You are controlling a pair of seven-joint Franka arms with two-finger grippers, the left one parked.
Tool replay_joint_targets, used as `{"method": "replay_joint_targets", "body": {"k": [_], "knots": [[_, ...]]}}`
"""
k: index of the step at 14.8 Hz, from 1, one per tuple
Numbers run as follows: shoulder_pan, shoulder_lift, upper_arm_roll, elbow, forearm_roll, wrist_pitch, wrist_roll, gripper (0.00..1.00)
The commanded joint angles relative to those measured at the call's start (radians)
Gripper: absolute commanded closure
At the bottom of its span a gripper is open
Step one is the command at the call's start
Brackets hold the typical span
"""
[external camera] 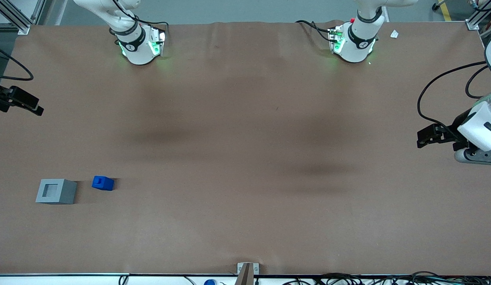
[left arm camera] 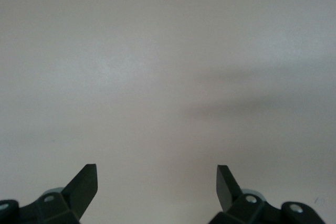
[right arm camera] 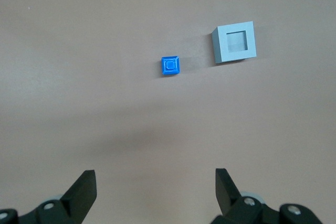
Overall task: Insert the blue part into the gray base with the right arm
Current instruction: 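Move the open right gripper toward the blue block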
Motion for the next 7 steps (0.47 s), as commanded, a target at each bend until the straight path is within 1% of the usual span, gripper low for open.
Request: {"method": "replay_joint_targets", "body": {"k": [1,7], "knots": [[-0.006,0.007,0.002,0.015,0.001,-0.012,0.004,0.0],[-0.014,0.019,0.001,0.009,0.003,-0.013,0.006,0.0]]}}
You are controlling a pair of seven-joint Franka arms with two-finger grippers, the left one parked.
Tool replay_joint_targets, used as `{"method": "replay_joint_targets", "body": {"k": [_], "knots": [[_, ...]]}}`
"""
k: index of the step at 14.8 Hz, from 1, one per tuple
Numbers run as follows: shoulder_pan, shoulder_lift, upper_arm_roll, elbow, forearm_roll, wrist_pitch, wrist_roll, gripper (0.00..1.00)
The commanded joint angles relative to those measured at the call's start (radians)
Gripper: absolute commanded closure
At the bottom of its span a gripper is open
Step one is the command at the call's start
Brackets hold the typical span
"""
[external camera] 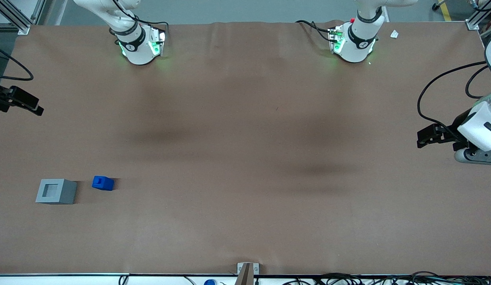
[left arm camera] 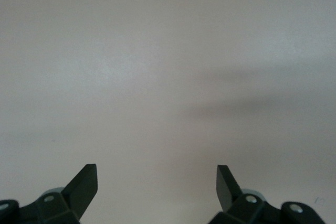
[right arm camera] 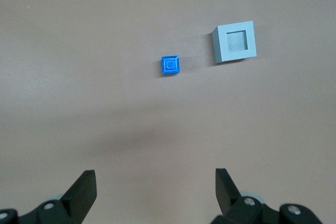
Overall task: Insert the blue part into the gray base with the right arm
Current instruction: 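Move the open right gripper toward the blue block, then lower the right gripper over the blue block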
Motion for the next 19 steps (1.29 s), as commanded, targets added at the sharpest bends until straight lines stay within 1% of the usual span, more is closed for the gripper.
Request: {"method": "replay_joint_targets", "body": {"k": [1,4,7,16,19], "knots": [[-0.018,0.021,0.003,0.006,0.003,-0.009,0.004,0.0],[-0.007,0.057,0.003,-0.004,0.004,0.015,0.006,0.0],[-0.015,0.147,0.004,-0.007,0.004,0.086,0.004,0.0],[-0.048,0.435,0.004,-0.03,0.001,0.419,-0.019,0.0],[-0.041,0.494,0.004,-0.03,0.001,0.454,-0.019,0.0]]}}
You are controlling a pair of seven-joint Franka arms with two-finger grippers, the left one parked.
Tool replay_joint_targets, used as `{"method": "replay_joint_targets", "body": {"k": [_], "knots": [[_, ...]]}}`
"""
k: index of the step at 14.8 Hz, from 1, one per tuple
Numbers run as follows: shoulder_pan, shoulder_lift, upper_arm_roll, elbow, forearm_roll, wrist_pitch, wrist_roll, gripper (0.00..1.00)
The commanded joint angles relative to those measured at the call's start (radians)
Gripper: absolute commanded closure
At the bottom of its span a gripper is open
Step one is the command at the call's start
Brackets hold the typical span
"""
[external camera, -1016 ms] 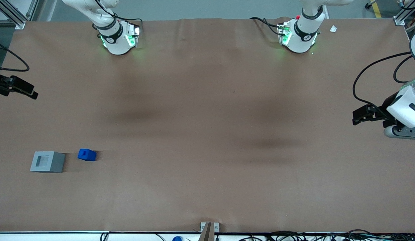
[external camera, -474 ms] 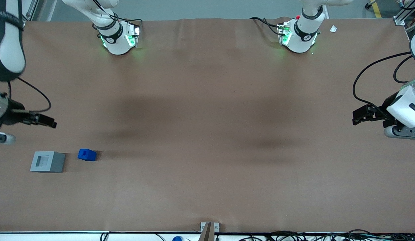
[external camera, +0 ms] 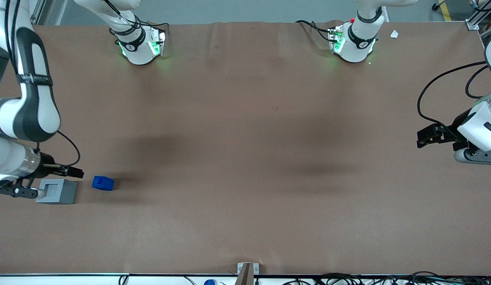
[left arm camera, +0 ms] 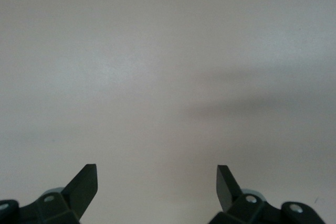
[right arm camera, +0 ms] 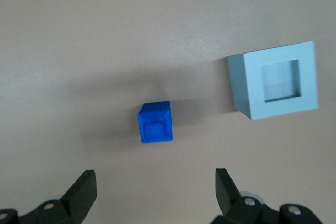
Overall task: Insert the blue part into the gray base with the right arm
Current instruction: 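Lower the right gripper over the blue block, then close the right gripper on the blue block and lift it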
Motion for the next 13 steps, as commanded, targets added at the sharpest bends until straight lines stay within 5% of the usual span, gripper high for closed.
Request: {"method": "replay_joint_targets", "body": {"k": [1,13], "knots": [[-0.006,0.036,0.01,0.007,0.0,0.011,-0.009,0.0],[0.03,0.163,0.012,0.004,-0.03,0.138,-0.009,0.0]]}}
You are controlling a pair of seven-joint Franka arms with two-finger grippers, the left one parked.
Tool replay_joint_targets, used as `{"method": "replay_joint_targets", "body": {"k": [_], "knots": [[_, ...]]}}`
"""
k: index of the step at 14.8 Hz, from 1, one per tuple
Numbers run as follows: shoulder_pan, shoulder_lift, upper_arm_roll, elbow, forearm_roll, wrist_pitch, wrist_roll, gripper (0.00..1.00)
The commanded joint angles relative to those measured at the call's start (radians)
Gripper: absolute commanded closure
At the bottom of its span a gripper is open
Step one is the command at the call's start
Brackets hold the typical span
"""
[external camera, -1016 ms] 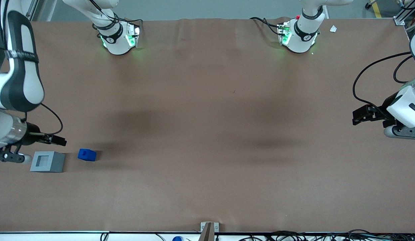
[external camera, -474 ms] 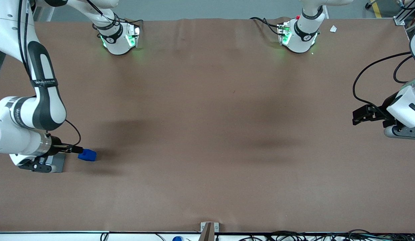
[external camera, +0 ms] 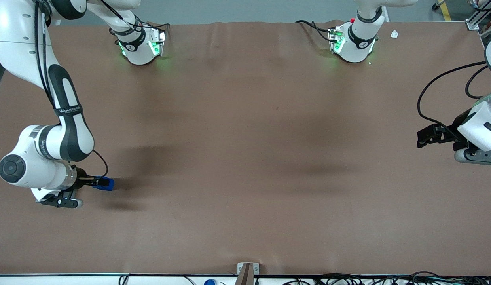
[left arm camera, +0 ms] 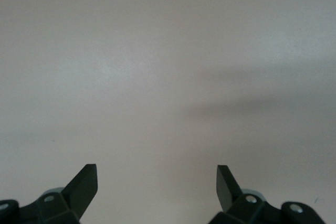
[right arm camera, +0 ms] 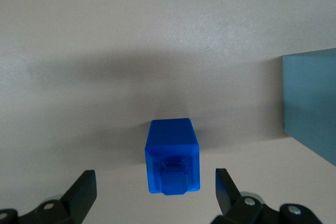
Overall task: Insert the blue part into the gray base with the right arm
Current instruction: 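Close the right gripper on the blue block and lift it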
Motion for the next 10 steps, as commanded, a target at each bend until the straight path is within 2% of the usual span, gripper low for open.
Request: {"method": "replay_joint_targets", "body": {"k": [1,10], "knots": [[-0.001,0.008,0.002,-0.002,-0.015,0.018,-0.006,0.0],[-0.021,0.034,0.002,0.001,-0.014,0.03,-0.001,0.01]]}}
